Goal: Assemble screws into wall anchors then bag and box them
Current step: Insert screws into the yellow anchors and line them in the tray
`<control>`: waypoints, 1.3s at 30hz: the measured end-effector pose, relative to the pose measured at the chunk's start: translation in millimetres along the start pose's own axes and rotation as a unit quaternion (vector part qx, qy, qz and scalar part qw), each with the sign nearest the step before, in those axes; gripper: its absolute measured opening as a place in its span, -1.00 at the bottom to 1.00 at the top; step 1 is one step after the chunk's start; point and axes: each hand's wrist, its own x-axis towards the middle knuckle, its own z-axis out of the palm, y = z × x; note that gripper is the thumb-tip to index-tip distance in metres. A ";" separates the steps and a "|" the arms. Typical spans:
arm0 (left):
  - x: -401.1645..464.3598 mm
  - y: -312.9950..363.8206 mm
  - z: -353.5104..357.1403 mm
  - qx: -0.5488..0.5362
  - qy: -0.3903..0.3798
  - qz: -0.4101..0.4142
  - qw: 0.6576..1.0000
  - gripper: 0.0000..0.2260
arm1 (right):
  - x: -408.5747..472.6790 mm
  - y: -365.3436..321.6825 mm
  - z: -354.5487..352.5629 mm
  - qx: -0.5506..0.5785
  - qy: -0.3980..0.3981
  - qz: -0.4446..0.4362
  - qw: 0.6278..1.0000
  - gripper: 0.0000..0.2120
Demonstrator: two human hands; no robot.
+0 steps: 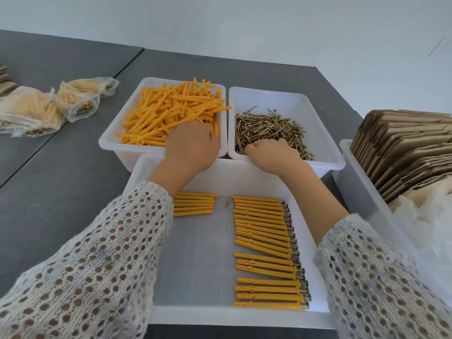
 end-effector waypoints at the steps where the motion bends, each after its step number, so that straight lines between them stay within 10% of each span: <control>1: -0.1 0.1 0.0 -0.008 -0.001 -0.002 1.000 -0.70 | 1.4 0.1 0.3 -0.004 -0.003 0.004 1.000 -0.61; 12: -3.2 -0.5 -2.9 -0.016 -0.010 -0.003 1.000 -0.72 | 20.2 -13.2 -2.5 0.059 -0.036 0.057 0.996 -0.82; 20: 0.3 -3.8 3.7 -0.128 0.072 0.045 0.988 -0.77 | 14.0 -10.1 5.1 0.096 0.115 0.076 0.986 -0.81; 27: 1.6 -1.5 3.7 -0.209 0.154 0.143 0.955 -0.69 | 12.8 -6.9 10.4 0.165 0.259 -0.010 0.952 -0.87; 39: 3.0 1.5 -4.5 -0.363 0.123 0.062 0.922 -0.94 | 1.5 -27.3 -0.8 0.410 0.371 -0.129 0.823 -0.81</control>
